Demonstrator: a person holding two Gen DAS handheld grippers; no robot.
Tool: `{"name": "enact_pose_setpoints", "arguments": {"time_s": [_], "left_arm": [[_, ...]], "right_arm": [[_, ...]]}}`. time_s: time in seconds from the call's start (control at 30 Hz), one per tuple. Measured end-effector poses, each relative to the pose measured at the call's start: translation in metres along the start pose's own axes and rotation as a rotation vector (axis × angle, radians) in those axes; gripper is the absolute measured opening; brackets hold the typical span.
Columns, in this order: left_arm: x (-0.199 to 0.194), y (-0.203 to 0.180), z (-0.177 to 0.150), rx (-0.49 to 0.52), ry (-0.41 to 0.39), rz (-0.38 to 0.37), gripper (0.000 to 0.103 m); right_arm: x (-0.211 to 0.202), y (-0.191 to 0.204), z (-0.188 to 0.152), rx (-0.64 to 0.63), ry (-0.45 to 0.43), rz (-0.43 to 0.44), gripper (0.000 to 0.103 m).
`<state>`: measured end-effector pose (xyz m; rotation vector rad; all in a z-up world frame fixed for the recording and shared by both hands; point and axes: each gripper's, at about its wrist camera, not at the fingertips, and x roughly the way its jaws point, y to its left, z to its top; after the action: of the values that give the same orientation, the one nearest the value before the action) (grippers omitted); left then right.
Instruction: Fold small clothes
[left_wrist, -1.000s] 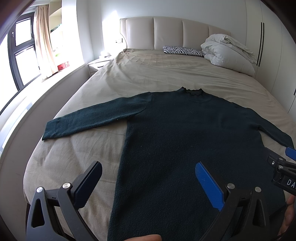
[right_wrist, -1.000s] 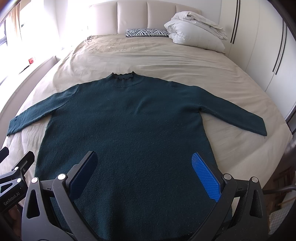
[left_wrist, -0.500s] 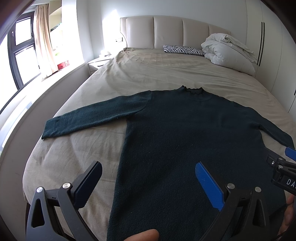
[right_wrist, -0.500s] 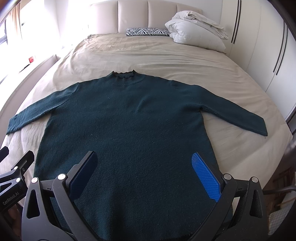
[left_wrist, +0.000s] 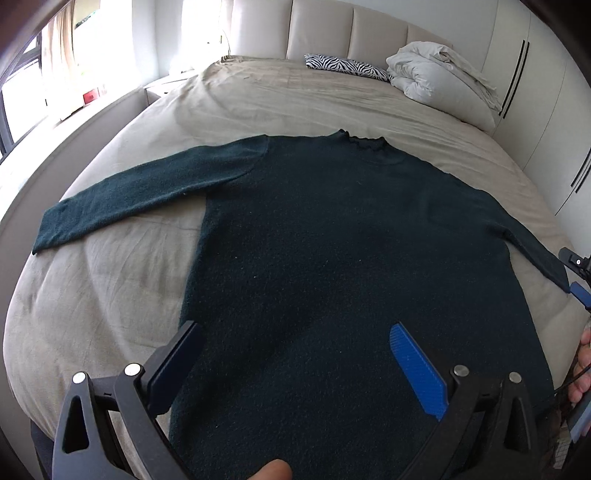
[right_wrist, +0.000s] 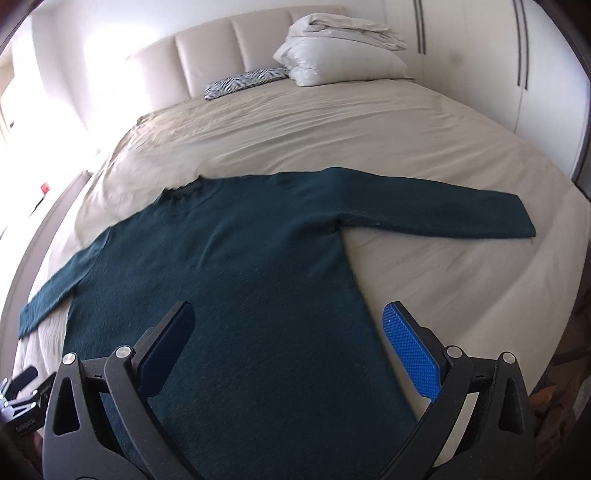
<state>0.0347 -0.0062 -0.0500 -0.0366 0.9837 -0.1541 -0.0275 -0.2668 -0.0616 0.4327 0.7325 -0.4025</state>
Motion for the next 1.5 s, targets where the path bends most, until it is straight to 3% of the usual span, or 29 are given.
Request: {"name": "enact_pose_setpoints", "arguments": {"time_s": [0.13,0.23,0.37,0.5,0.63,0.73,0.8,0.83,0.9,1.0,1.1,1.2,1.37,1.5], "left_arm": [[0.016,-0.001,0.007,-0.024,0.017,-0.011,0.103],[0.024,-0.003,0.014,-0.031,-0.003,-0.073,0.103],[0.042,-0.016,0.022,-0.001,0.063,-0.086,0.103],[0.050,-0.024,0.032,-0.006,0.079,-0.064,0.103],[0.064,-0.028,0.040,0.006,0.095,-0.102,0.102],[0.080,-0.026,0.047,-0.036,0.146,-0.184,0.090],[0.087,-0.022,0.049,-0.068,0.168,-0.224,0.084],[0.091,-0.022,0.052,-0.086,0.177,-0.251,0.084],[0.096,-0.018,0.055,-0.123,0.189,-0.289,0.084],[0.101,-0.014,0.064,-0.152,0.182,-0.327,0.084],[0.102,-0.010,0.072,-0.168,0.163,-0.341,0.084],[0.101,-0.004,0.078,-0.192,0.144,-0.361,0.084],[0.098,0.008,0.085,-0.236,0.117,-0.407,0.084],[0.099,0.016,0.088,-0.266,0.107,-0.451,0.084]], "right_arm": [[0.024,-0.112,0.029,0.251,-0.009,-0.002,0.103],[0.040,-0.191,0.040,0.416,-0.023,0.002,0.100],[0.069,-0.277,0.045,0.605,0.000,0.040,0.085],[0.098,-0.333,0.044,0.728,0.014,0.069,0.076],[0.117,-0.369,0.056,0.783,-0.045,0.096,0.074],[0.136,-0.389,0.070,0.824,-0.057,0.095,0.064],[0.148,-0.394,0.084,0.821,-0.053,0.078,0.051],[0.155,-0.391,0.093,0.809,-0.048,0.069,0.048],[0.166,-0.387,0.110,0.772,-0.035,0.041,0.028],[0.173,-0.372,0.131,0.711,-0.028,0.035,0.011],[0.169,-0.329,0.154,0.597,-0.033,0.031,0.009],[0.160,-0.261,0.172,0.435,-0.035,0.063,0.009],[0.166,-0.117,0.197,0.181,-0.008,0.205,0.009],[0.184,-0.003,0.184,0.025,0.052,0.312,0.009]]}}
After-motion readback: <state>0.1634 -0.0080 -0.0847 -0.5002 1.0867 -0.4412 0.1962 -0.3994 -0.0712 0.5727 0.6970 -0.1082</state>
